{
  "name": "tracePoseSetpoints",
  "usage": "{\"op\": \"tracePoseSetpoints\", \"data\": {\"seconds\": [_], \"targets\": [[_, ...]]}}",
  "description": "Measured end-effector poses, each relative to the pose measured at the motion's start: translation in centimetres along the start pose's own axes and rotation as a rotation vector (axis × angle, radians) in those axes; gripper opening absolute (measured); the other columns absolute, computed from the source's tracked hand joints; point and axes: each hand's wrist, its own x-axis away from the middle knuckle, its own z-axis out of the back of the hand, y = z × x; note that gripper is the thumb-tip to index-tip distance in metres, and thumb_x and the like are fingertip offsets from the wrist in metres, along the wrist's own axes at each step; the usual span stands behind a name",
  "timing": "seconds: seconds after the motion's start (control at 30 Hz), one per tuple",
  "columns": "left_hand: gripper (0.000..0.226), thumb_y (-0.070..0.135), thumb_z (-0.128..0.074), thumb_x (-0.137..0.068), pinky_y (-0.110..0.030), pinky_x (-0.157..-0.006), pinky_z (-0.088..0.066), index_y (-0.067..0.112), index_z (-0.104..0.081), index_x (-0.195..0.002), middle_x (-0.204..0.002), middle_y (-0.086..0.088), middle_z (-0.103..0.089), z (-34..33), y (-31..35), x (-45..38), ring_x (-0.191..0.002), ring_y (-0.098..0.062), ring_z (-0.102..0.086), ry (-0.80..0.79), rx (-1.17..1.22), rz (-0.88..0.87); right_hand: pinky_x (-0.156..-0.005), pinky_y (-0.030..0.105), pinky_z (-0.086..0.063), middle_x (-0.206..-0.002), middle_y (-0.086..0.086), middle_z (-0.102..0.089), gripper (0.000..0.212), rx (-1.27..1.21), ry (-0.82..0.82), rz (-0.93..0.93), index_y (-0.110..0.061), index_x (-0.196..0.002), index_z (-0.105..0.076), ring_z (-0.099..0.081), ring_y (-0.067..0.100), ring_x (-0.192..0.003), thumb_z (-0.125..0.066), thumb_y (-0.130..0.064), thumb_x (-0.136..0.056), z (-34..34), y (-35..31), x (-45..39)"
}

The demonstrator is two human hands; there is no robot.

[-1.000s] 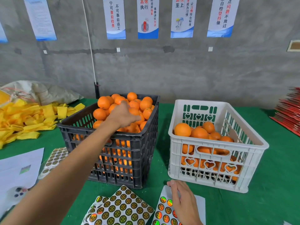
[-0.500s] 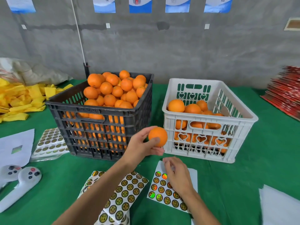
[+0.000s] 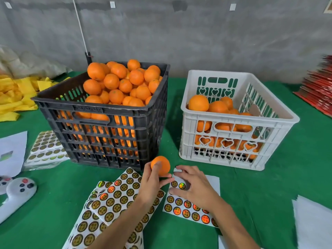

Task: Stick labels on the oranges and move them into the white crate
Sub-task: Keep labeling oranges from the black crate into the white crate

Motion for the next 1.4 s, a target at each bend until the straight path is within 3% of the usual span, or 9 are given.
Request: {"op": "tracePoseSetpoints", "data": {"seconds": [0.23, 0.53, 0.67, 0.9, 1.1, 1.23, 1.4], "targets": [[0.023, 0.032, -0.047, -0.11, -0.033, -0.087, -0.062, 0.019, -0.053, -0.128, -0.12, -0.024, -0.059, 0.0, -0.1, 0.5, -0.102, -0.031, -0.075, -0.042, -0.06, -0.099, -0.112, 0.031, -0.037, -0.146, -0.018, -0.053, 0.057, 0.149, 0.119, 0.086, -0.031, -0.137, -0.064, -0.042, 0.005, -0.134, -0.056, -0.066, -0.094, -0.1, -0.3, 0.1], [0.023, 0.037, -0.045, -0.11, -0.046, -0.095, -0.06, 0.026, -0.051, -0.13, -0.125, -0.019, -0.056, -0.3, 0.2, 0.8, -0.1, -0.027, -0.076, -0.048, -0.088, -0.103, -0.11, 0.023, -0.034, -0.147, -0.023, -0.05, 0.063, 0.137, 0.085, 0.021, -0.031, -0.131, -0.069, -0.044, -0.001, -0.127, -0.057, -0.075, -0.087, 0.2, -0.6, 0.3], [0.021, 0.036, -0.044, -0.11, -0.035, -0.086, -0.062, 0.026, -0.051, -0.128, -0.124, -0.019, -0.055, -0.2, 0.2, 0.7, -0.1, -0.027, -0.076, -0.037, -0.084, -0.104, -0.105, 0.029, -0.038, -0.137, -0.025, -0.059, 0.046, 0.115, 0.112, 0.054, -0.033, -0.118, -0.076, -0.043, -0.002, -0.124, -0.061, -0.066, -0.09, -0.1, -0.7, 0.3], [0.023, 0.034, -0.043, -0.111, -0.036, -0.09, -0.061, 0.022, -0.051, -0.129, -0.125, -0.02, -0.054, -0.2, 0.2, 0.7, -0.1, -0.027, -0.075, -0.03, -0.106, -0.125, -0.104, 0.035, -0.039, -0.127, -0.027, -0.063, 0.023, -0.066, 0.161, -0.005, -0.037, -0.106, -0.08, -0.046, -0.003, -0.119, -0.064, -0.051, -0.096, -0.5, -0.8, 0.2], [0.025, 0.038, -0.04, -0.111, -0.05, -0.102, -0.054, 0.027, -0.051, -0.131, -0.124, -0.014, -0.057, 0.0, 0.1, 0.9, -0.093, -0.024, -0.077, -0.015, -0.177, -0.141, -0.107, 0.037, -0.038, -0.122, -0.031, -0.063, 0.011, -0.271, 0.13, -0.094, -0.037, -0.095, -0.081, -0.045, -0.005, -0.12, -0.071, -0.042, -0.092, -0.3, -0.7, 0.0], [0.024, 0.041, -0.038, -0.112, -0.045, -0.099, -0.054, 0.031, -0.05, -0.13, -0.123, -0.014, -0.058, 0.0, 0.2, 0.8, -0.09, -0.027, -0.078, -0.024, -0.22, -0.147, -0.104, 0.032, -0.037, -0.123, -0.032, -0.063, 0.01, -0.313, 0.104, -0.107, -0.037, -0.095, -0.081, -0.044, -0.006, -0.12, -0.072, -0.042, -0.093, -0.2, -0.6, -0.1], [0.031, 0.051, -0.041, -0.105, -0.041, -0.096, -0.052, 0.033, -0.05, -0.129, -0.119, -0.012, -0.06, -0.1, 0.2, 1.0, -0.089, -0.027, -0.077, -0.028, -0.247, -0.148, -0.09, 0.017, -0.036, -0.122, -0.035, -0.062, 0.009, -0.375, 0.072, -0.107, -0.042, -0.095, -0.08, -0.046, -0.008, -0.119, -0.073, -0.047, -0.091, 0.3, -0.4, -0.1]]}}
